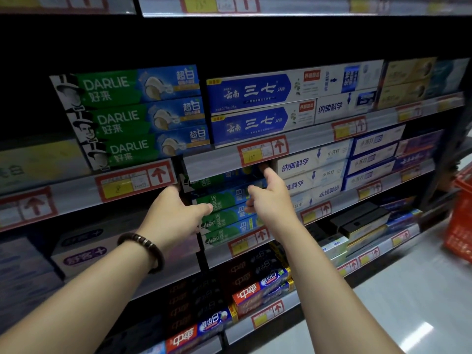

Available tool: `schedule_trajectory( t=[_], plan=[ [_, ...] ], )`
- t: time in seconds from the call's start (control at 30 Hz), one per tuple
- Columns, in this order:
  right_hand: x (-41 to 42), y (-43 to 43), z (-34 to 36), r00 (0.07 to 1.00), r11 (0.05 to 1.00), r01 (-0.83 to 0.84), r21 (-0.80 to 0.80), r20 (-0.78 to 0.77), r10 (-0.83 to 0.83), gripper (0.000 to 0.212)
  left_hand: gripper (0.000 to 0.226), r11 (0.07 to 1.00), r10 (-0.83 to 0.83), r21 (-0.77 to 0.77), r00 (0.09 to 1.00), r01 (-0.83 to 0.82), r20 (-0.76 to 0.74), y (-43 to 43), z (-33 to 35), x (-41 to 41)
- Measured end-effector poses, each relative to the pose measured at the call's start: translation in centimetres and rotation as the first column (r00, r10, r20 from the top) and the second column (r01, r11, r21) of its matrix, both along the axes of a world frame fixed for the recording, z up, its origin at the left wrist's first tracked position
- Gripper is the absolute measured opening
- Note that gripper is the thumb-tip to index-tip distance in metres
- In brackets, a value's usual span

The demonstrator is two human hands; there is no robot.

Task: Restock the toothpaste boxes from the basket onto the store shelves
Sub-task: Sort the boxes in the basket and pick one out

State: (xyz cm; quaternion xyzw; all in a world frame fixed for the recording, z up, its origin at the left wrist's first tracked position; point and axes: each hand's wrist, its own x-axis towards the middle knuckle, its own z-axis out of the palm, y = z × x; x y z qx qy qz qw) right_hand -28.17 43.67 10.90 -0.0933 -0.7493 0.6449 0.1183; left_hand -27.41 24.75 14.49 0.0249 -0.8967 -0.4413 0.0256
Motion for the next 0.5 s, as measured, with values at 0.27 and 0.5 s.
schedule_trajectory(
  t=[0.27, 0.5],
  plan=[
    [-0.7, -0.6, 0.1, 0.999, 0.994, 0.028, 0.108, -0.021, -0.026, 0.069, 0.087, 0.972, -0.031, 0.236, 0.998, 0.015, 0.064, 0.8, -0.3, 0.5],
    [0.2, -0.7, 1.1, 0.998, 0.982, 0.057, 0.178, -0.034, -0.052, 0.058, 0.085, 0.968, -0.049, 0.249, 0.995, 0.024, 0.092, 1.3, 0.2, 0.9]
  ],
)
